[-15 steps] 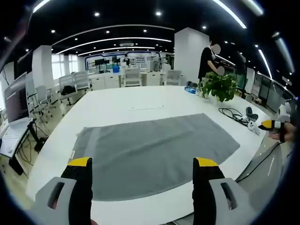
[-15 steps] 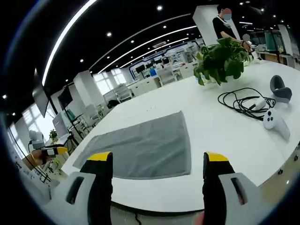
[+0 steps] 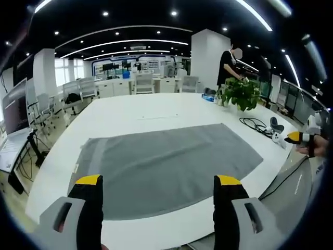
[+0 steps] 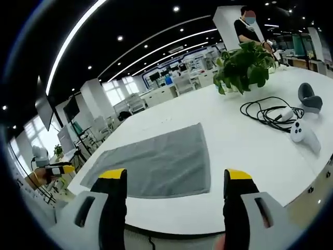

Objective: Fold the towel on the table until its edges align and the towel forms a compact rectangular stack.

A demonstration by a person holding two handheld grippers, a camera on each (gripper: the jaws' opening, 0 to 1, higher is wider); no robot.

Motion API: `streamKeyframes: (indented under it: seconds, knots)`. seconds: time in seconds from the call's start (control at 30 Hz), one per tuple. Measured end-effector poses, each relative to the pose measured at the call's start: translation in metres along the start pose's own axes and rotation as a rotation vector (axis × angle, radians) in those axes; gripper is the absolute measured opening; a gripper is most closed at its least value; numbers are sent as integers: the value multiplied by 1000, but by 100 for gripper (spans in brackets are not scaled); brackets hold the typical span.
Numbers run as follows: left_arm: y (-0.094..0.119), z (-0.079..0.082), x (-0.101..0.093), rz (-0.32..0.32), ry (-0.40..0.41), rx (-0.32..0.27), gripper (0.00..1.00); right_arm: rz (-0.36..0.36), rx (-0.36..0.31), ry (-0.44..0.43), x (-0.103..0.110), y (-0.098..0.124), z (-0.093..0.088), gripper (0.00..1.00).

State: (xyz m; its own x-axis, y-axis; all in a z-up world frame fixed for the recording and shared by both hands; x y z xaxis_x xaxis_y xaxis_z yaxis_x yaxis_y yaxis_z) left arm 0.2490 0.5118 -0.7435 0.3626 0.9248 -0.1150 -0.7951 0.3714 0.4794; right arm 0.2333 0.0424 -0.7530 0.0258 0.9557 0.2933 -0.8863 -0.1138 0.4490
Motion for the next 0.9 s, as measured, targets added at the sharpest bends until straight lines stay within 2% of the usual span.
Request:
streamKeyframes:
  seconds: [0.43, 0.53, 0.6, 0.9]
  knots:
    - [-6, -6, -9, -39, -7, 26, 88, -27, -9, -5, -5, 0, -4, 76]
    - [-9, -8, -11, -59, -40, 40, 88, -35, -49, -31, -7, 2, -1, 74]
    - [-9, -9, -11, -69, -52, 44, 88, -36, -54, -33, -8, 2, 0, 74]
    - [-4, -13, -11, -124, -73, 36, 88, -85, -115, 59, -6, 7, 3, 74]
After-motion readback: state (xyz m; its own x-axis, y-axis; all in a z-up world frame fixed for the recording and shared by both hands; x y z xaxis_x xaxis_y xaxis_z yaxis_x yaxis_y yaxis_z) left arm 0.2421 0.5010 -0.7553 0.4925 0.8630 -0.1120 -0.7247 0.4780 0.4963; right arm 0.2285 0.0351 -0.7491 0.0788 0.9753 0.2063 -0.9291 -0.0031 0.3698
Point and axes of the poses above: the point that each gripper's makers call its tool centre point, and the gripper's own axes: y roughly backward along the fingers, x roughly to its left, z roughly out of its top, the point moved 4 cm from there along y, roughly backward along the fingers, and after that the axes turned 13 degrees about -z, right-handed, at the moved point
